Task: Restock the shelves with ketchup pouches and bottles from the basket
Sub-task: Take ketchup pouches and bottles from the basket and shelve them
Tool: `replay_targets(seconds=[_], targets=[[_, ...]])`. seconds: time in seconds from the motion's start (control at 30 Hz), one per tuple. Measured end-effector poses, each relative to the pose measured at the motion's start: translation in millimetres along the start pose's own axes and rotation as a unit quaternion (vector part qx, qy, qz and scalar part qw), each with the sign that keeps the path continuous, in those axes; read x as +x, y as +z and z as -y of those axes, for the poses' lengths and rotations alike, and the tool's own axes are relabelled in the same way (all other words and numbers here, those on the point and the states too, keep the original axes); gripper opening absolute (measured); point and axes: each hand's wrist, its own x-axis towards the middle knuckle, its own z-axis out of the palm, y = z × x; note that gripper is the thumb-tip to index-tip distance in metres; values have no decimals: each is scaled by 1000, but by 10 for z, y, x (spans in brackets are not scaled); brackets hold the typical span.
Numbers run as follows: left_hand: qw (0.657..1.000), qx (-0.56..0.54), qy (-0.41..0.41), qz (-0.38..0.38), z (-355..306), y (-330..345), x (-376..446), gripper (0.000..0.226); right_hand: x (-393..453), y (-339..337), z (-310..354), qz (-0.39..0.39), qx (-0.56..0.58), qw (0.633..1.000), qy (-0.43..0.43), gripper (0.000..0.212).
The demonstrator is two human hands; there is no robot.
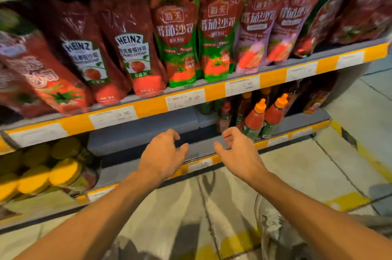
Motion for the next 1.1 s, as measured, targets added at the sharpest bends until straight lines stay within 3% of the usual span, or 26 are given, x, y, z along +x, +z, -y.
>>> replay_targets(seconds=[0.3, 0.5, 0.63, 0.77, 0.93, 1.1], targets=[[991, 53, -14, -124, 220, -1514, -1184, 44, -853, -435, 1258, 24, -49, 984, -167, 36], [965, 25, -82, -247, 672, -2381, -2029, 40, -1248, -301, 2218, 65, -62, 955, -282, 35], [946, -7, -156, -286, 1171, -2763, -2691, 44, -1538, 61, 2889, 128, -72, 923, -355, 34], [916, -42, -257, -306, 1715, -2939, -3362, 43, -1909, 579, 3454, 177, -82, 888, -416, 32], [842, -102, -381, -368, 2307, -2773, -4159, 38, -2405, 1373, 3936, 261, -89, 838, -470, 33], [790, -128, -495, -337, 2898, -2362, -4763, 39, -2875, 2222, 4113, 354, -156, 772, -505, 38]])
